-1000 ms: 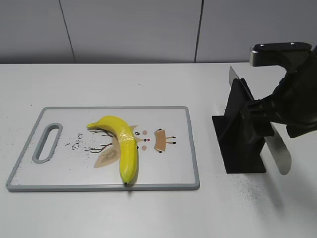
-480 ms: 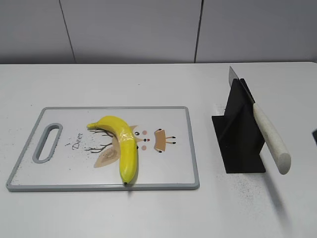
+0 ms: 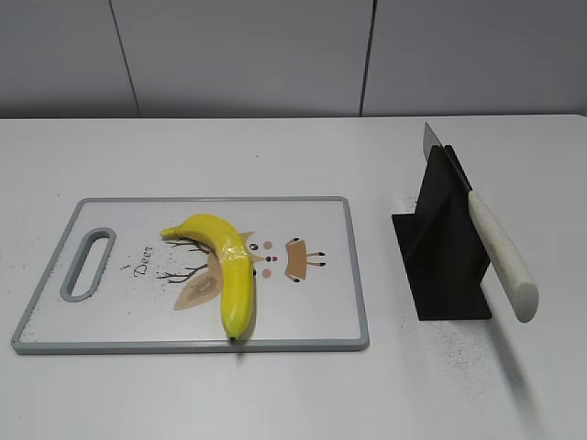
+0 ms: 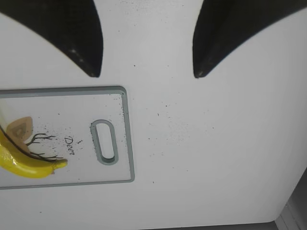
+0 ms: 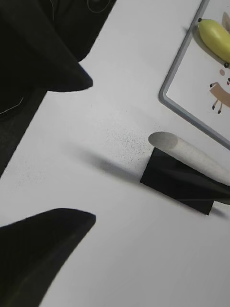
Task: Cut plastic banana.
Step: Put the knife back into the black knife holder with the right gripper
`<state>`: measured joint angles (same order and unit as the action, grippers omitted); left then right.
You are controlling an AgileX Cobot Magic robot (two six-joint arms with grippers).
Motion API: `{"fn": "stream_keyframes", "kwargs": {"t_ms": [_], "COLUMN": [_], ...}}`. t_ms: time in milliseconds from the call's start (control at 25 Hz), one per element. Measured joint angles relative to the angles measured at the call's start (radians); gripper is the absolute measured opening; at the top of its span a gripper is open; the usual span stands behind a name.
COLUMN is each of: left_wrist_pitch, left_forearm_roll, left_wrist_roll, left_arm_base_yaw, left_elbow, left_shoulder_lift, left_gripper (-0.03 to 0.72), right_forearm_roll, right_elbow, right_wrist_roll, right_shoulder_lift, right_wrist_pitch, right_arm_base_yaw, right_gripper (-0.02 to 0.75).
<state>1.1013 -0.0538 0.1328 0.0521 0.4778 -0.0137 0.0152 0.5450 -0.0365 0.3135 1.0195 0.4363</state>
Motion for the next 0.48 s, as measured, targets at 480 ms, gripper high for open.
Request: {"fn": "stream_keyframes", "kwargs": {"t_ms": [480], "left_wrist_pitch": [-0.001], "left_forearm_roll": [0.0], "left_wrist_roll": [0.0], "left_arm_base_yaw": [0.0], "left_elbow": [0.0], "left_shoulder_lift": [0.0], "left_gripper": [0.533], "right_forearm_roll": [-0.015], "right_elbow": [-0.044], "right_wrist_roll": [-0.003], "right_shoulder_lift": [-0.316], "right_wrist_pitch": [0.025], "right_arm_base_yaw": [0.0], "right_gripper": [0.573]}}
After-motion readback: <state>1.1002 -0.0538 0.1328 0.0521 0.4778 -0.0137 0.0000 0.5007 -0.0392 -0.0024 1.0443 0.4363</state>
